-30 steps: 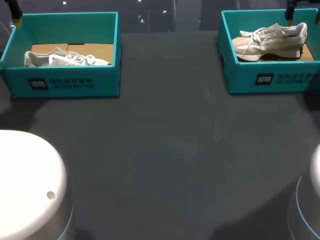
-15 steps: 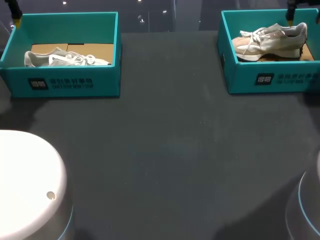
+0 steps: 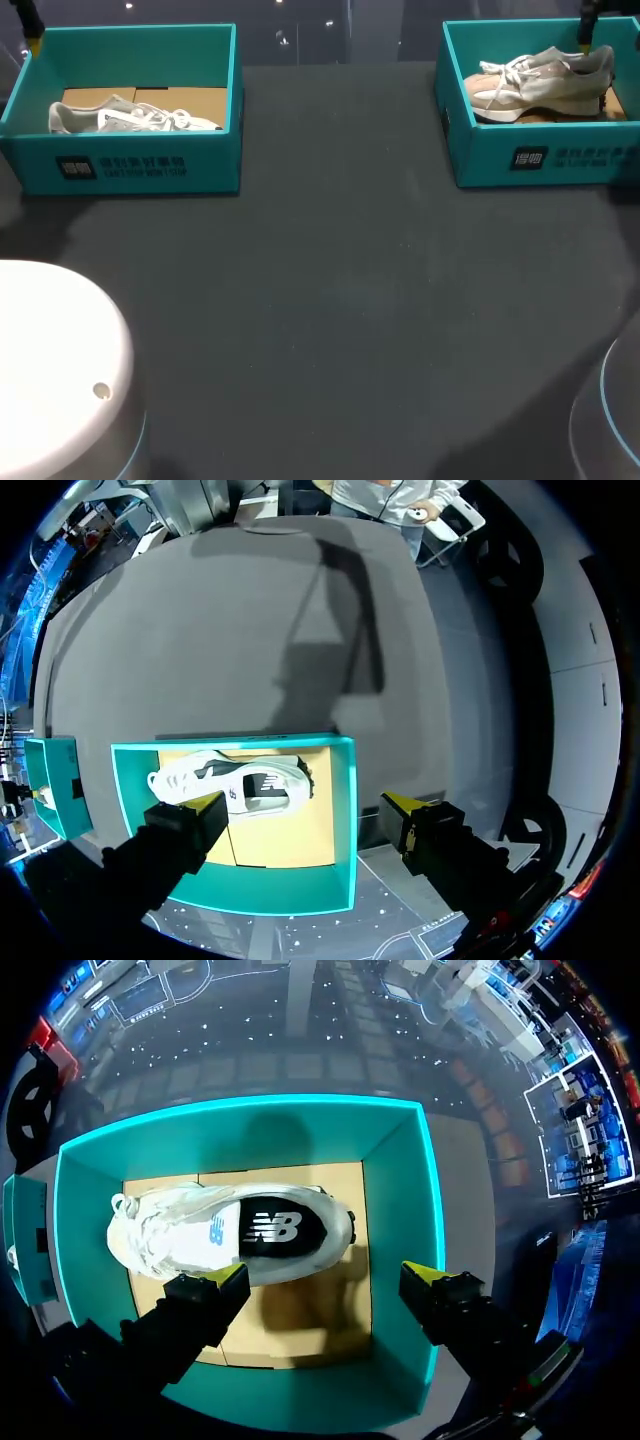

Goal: Take the shoe out of the shoebox, open the shoe tongue, remove and reinsert the insole, then place the shoe into the shoebox

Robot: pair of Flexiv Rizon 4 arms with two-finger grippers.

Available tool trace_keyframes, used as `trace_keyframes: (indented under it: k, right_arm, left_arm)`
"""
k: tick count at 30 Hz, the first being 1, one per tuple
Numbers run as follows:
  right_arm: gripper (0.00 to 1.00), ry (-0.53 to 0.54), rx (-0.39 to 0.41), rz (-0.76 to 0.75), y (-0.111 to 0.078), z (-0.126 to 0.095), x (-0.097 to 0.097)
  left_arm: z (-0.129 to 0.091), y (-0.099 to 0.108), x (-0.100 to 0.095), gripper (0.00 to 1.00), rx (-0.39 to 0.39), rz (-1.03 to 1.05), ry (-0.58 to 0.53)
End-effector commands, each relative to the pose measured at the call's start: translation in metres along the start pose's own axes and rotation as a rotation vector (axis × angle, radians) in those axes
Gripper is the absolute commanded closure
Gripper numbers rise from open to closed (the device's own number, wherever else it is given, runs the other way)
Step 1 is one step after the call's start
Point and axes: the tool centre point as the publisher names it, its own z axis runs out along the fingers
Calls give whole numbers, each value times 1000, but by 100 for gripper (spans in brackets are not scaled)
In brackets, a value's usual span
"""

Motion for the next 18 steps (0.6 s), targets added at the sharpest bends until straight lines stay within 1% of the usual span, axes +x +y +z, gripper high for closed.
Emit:
trace_keyframes:
  k: [1, 3, 5, 8, 15, 18]
  right_arm:
    - [0, -1, 7, -4, 6, 13, 0]
    - [0, -1, 9, -7, 6, 16, -1]
    - [3, -6, 13, -16, 7, 21, -2]
    - [4, -6, 16, -19, 7, 25, -4]
    - [0, -12, 23, -22, 8, 33, -9]
    - [2, -13, 26, -24, 8, 36, -9]
  left_arm:
    - [-1, -1, 0, 0, -1, 1, 2]
    - [-1, -1, 0, 0, -1, 1, 2]
    - [-1, -1, 0, 0, -1, 1, 2]
    - [-1, -1, 0, 0, -1, 1, 2]
    - [-1, -1, 0, 0, -1, 1, 2]
    - [-1, -1, 0, 0, -1, 1, 2]
